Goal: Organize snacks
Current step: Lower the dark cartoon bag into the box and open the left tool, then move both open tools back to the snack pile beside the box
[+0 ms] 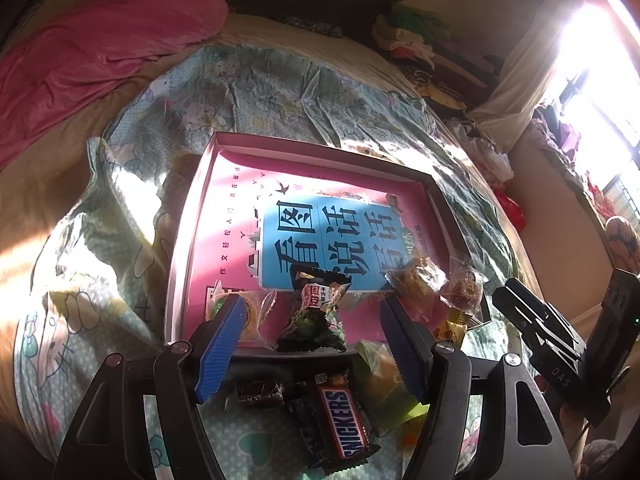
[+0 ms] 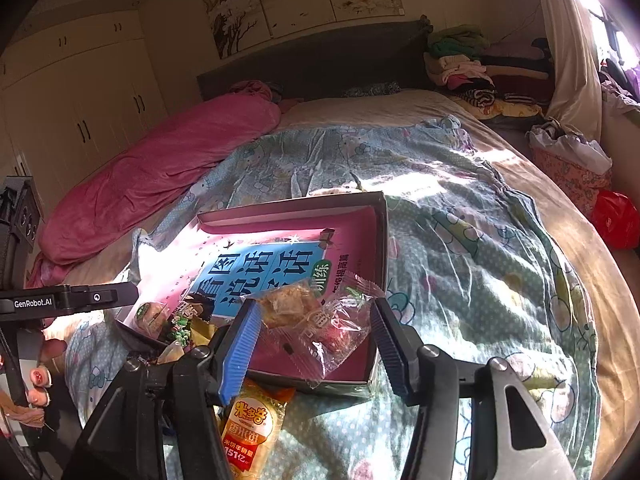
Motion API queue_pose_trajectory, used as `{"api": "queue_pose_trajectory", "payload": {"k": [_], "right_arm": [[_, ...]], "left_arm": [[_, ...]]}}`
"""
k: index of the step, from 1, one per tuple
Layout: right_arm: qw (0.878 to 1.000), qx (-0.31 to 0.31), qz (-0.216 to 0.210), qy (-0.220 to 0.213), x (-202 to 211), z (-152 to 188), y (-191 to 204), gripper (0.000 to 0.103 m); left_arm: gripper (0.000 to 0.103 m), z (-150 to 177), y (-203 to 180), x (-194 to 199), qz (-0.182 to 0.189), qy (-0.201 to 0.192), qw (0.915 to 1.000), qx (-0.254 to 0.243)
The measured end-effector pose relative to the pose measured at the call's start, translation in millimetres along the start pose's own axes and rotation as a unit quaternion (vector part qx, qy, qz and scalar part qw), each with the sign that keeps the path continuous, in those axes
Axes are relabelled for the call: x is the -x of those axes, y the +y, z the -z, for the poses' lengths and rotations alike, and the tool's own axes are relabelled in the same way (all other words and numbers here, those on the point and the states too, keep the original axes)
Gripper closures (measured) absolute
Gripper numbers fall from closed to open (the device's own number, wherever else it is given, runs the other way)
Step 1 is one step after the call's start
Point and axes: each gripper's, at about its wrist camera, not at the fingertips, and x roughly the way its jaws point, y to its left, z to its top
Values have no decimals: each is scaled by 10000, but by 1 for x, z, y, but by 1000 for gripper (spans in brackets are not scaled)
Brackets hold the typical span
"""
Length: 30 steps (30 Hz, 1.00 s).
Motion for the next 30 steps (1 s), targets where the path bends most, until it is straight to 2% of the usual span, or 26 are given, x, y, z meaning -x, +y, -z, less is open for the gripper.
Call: {"api": "queue_pose_trajectory", "payload": {"k": [5, 19, 30], "right_arm": [[9999, -5, -53, -123, 6, -1, 1, 43], [9995, 26, -196, -243, 18, -1, 6, 41], [9997, 51, -228, -74, 20, 8, 12, 41]], "left_arm": [[31, 1, -2, 8, 15, -51, 10000, -21], [31, 12, -6, 17, -55, 4, 9998, -171], [31, 25, -9, 15, -22, 203, 9994, -268]]}}
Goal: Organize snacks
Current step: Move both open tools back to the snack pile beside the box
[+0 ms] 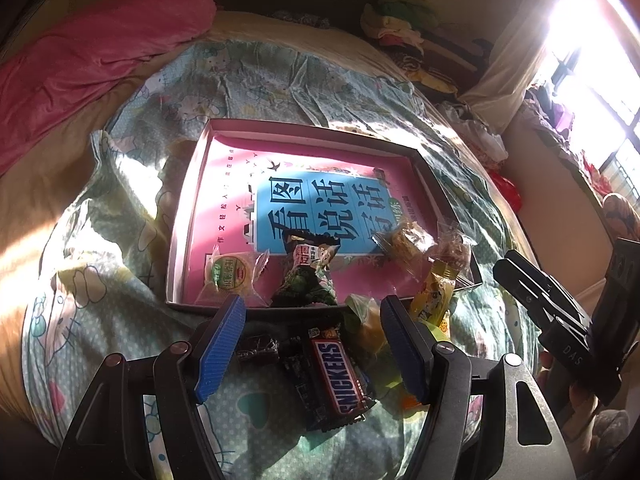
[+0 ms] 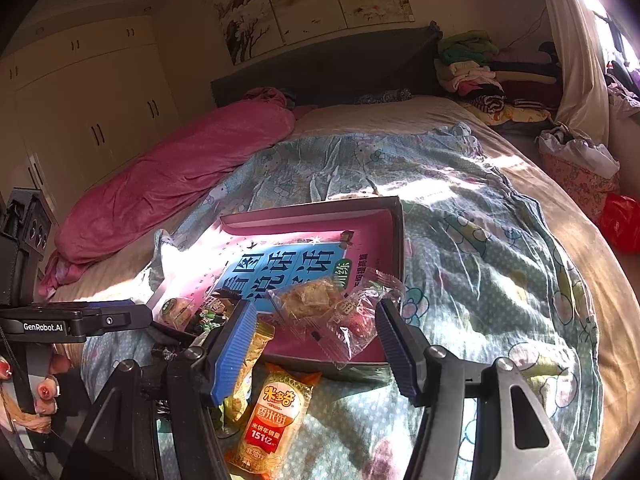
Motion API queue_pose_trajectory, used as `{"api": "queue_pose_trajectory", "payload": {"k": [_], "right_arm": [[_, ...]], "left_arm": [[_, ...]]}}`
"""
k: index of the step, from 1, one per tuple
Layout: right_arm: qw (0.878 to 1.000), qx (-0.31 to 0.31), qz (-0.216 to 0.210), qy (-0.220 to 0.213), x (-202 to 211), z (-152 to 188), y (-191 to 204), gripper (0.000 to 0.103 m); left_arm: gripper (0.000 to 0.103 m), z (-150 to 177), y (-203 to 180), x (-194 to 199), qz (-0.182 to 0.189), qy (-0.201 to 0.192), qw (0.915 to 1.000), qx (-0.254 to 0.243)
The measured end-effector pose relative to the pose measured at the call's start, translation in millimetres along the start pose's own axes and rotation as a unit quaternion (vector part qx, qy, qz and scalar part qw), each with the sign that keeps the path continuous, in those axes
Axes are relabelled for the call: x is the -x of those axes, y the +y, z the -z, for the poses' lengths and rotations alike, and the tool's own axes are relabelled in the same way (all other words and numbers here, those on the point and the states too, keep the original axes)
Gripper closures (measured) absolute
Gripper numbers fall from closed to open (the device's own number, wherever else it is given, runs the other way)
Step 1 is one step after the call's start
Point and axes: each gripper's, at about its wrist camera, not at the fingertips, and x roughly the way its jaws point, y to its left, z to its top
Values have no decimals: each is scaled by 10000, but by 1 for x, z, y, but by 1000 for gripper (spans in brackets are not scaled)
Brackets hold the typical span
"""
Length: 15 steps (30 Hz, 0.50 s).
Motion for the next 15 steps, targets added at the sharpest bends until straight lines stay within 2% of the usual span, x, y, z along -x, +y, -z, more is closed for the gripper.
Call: {"api": "queue_pose_trajectory", "payload": {"k": [15], "right_arm": [[9995, 27, 89, 315, -1, 17, 13, 41]], "left_arm": [[31, 16, -11, -10, -16, 265, 9995, -174]]}}
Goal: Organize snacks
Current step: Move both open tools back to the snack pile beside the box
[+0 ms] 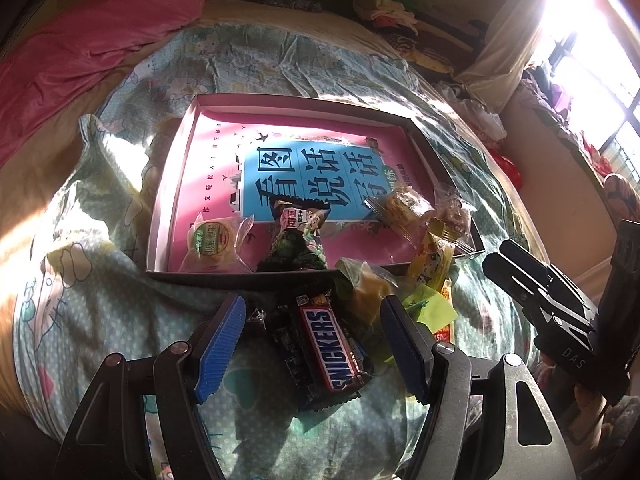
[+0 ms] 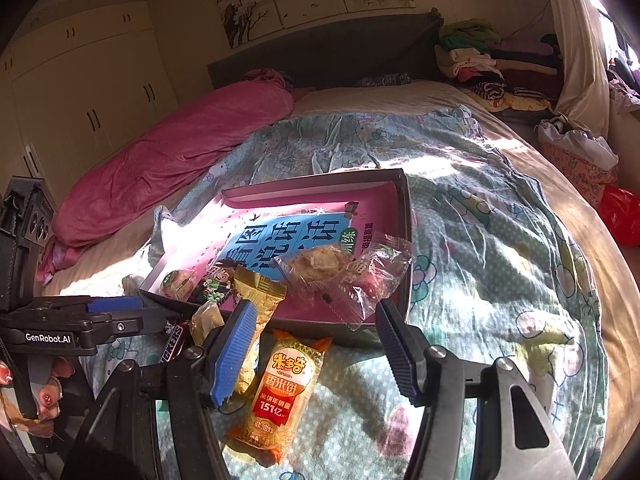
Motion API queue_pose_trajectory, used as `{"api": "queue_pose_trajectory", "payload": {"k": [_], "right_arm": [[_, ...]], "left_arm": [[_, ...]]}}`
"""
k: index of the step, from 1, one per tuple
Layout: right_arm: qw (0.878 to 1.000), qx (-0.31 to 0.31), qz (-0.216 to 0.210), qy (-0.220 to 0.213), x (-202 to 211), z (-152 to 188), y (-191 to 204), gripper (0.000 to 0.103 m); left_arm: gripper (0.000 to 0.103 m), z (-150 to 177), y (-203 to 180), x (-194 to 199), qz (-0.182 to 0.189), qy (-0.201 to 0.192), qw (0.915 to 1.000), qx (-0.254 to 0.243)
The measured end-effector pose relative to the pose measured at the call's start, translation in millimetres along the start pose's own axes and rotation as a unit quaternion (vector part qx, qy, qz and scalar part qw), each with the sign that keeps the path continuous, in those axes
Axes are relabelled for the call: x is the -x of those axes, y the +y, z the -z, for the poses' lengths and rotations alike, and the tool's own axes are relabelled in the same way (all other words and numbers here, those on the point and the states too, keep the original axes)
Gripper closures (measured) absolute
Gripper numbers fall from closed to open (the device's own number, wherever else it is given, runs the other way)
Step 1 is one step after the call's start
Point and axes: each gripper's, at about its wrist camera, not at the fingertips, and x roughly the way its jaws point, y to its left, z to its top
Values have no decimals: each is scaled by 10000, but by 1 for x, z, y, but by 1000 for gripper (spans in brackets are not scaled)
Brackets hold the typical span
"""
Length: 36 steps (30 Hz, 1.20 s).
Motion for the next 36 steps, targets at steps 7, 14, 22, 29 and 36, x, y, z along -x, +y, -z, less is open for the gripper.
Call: {"api": "queue_pose_trajectory", "payload": {"k": [7, 14, 22, 29, 36], "right_arm": [[9999, 2, 31, 102, -1, 5, 3, 41], [9993, -56, 8, 377, -6, 13, 6, 41], [9976, -22, 38, 694, -17, 21, 12, 41], [9964, -25, 54, 846, -21, 27, 15, 41], [9955, -58, 34, 942, -25, 28, 16, 41]], "left_arm": [[31, 1, 0, -4, -36, 88, 10000, 16], [31, 2, -3, -7, -40, 164, 9999, -3], [31, 7, 0, -12, -39, 269, 9996, 32], [31, 10, -3, -14, -23, 320, 9995, -19], [31, 17, -6, -19, -28, 438, 9990, -91]]}}
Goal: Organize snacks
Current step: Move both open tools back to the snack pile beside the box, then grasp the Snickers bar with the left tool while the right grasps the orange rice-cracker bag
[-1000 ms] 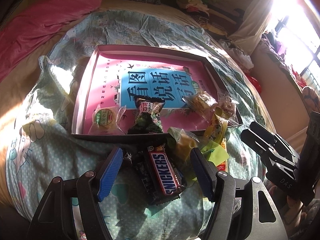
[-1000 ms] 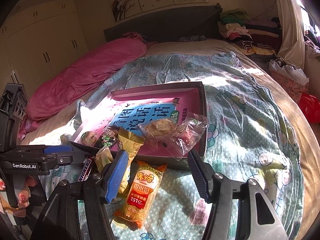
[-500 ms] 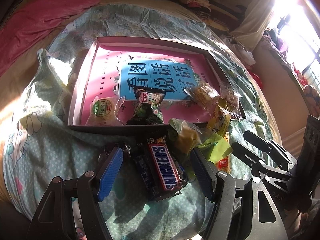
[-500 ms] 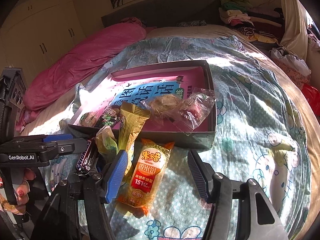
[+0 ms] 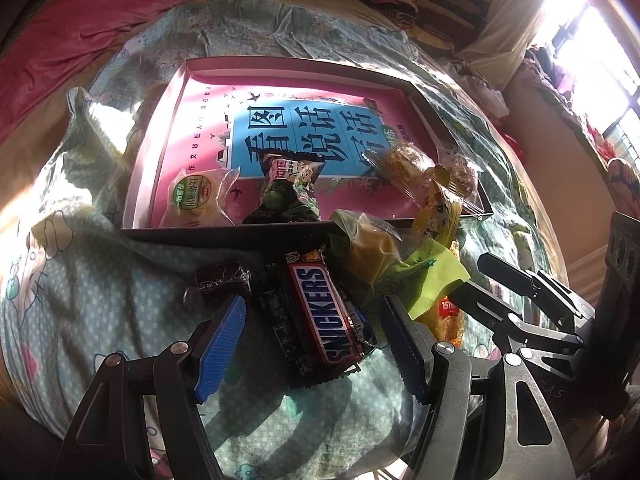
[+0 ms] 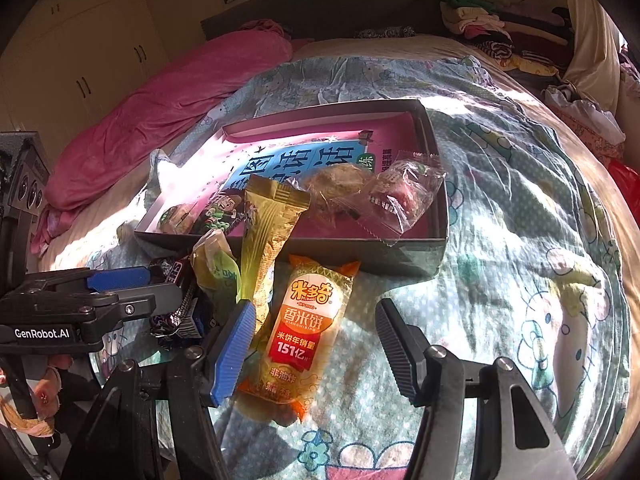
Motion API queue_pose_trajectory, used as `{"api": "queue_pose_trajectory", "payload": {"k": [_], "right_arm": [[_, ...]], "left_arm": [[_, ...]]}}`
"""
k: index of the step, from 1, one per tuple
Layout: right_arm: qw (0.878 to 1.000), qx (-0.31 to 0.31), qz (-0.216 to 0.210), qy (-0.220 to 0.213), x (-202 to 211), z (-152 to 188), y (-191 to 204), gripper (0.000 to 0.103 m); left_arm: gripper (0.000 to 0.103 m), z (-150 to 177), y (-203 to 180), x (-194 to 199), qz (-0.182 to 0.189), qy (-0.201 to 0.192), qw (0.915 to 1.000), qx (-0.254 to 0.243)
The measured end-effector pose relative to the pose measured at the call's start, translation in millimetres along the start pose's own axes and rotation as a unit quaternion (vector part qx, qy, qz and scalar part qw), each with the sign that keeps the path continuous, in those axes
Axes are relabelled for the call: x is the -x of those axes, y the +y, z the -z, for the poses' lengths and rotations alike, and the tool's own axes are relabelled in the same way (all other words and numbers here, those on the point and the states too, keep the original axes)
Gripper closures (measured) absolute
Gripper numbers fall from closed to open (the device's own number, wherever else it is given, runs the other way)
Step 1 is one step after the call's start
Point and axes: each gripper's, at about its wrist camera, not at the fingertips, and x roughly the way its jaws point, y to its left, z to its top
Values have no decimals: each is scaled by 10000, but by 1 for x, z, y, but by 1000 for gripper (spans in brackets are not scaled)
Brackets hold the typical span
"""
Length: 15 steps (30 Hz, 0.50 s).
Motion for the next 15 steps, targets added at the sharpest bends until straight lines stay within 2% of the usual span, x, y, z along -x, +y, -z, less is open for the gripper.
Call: {"api": "queue_pose_trajectory", "payload": {"k": [10, 15], "right_arm": [[9997, -69, -23, 212, -7, 4, -1, 41], [9995, 70, 26, 322, -13, 8, 5, 41]], "left_arm": [[31, 3, 2, -5, 16, 77, 10000, 7], [31, 4, 3, -9, -114, 96, 9999, 1]]}}
